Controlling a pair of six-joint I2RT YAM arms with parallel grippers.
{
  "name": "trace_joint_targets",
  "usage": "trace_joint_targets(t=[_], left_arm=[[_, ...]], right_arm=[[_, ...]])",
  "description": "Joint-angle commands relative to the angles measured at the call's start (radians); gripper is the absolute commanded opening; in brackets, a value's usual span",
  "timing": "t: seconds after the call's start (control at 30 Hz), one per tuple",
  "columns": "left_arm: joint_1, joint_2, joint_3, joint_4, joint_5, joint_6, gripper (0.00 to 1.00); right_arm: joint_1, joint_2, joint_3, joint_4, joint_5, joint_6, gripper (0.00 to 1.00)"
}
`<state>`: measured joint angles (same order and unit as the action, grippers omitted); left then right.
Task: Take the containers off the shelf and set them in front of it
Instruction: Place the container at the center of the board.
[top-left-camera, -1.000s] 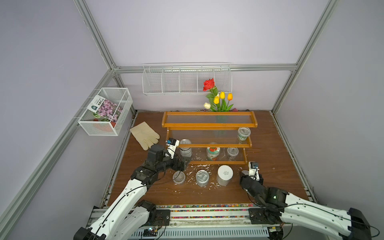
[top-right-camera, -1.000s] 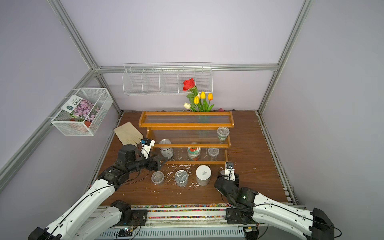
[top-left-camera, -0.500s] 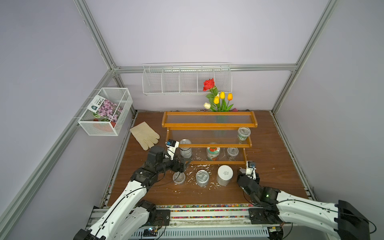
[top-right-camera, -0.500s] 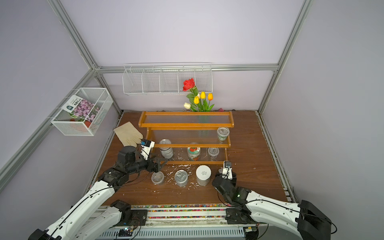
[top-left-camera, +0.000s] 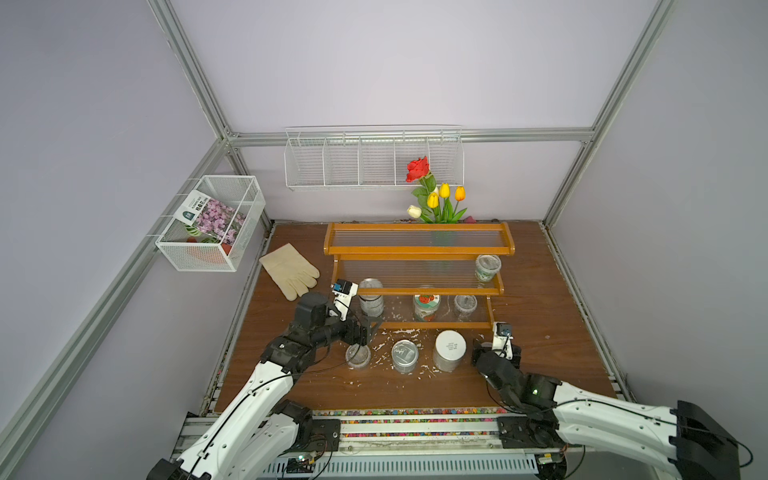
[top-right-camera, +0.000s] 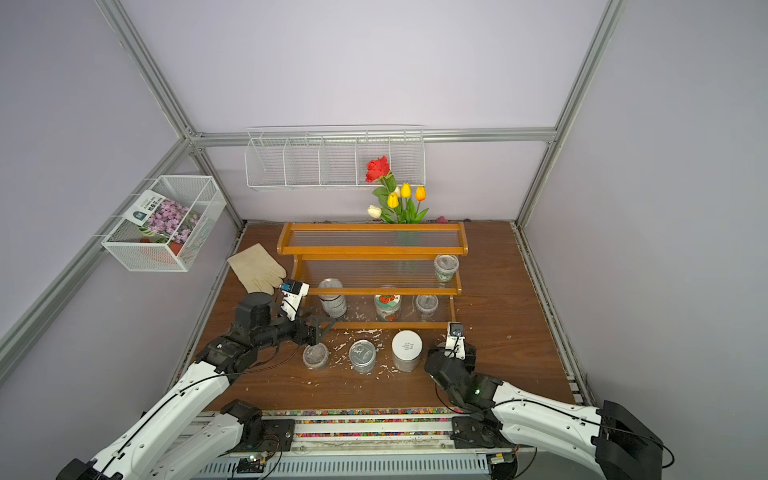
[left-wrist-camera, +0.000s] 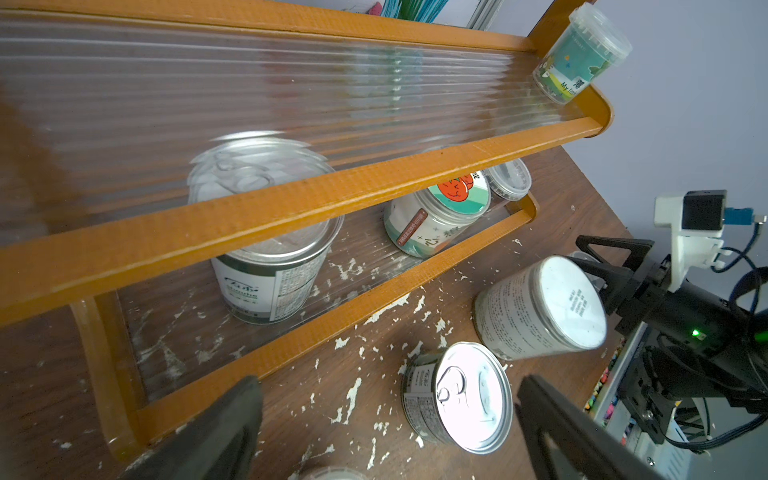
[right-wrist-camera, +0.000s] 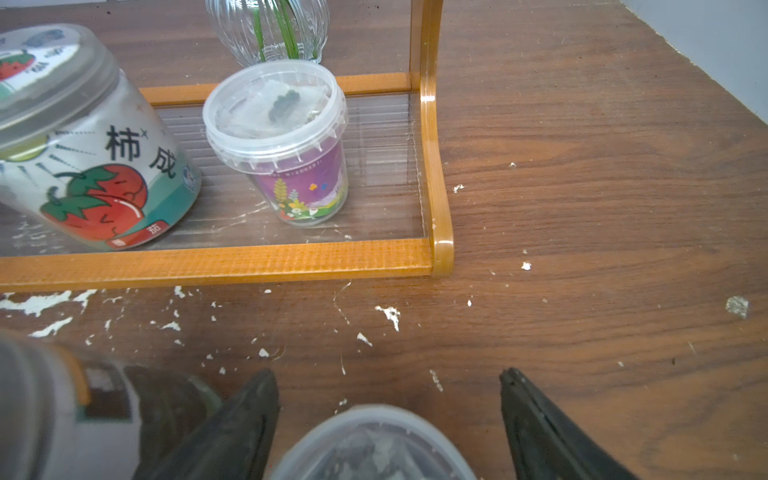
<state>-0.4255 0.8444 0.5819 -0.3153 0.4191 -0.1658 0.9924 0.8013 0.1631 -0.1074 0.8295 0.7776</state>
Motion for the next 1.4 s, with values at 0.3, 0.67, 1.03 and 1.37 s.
trace_joint_targets(t=[0.3,0.67,1.03,1.37], left_arm=[[0.006,-0.007,-0.014,-0.008,0.001,0.019,0.99],[0.007,-0.008,-0.007,-0.022,0.003,0.022,0.99],[0.005,-0.004,0.002,-0.027,0.004,0.023,0.99],[0.006,0.017,0.018,-0.036,0.011,0.037,0.99]], right_arm=[[-0.015,-0.028,0.037,-0.065,0.06,0.003,0.85],[-0.038,0.026,0.071,0.054,0.05,-0.104,0.91],[-0.038,-0.069,0.1,-0.093,-0.024,-0.073,0.89],[-0.013,-0.148,0.156,-0.369,-0.122,0.051,0.92]])
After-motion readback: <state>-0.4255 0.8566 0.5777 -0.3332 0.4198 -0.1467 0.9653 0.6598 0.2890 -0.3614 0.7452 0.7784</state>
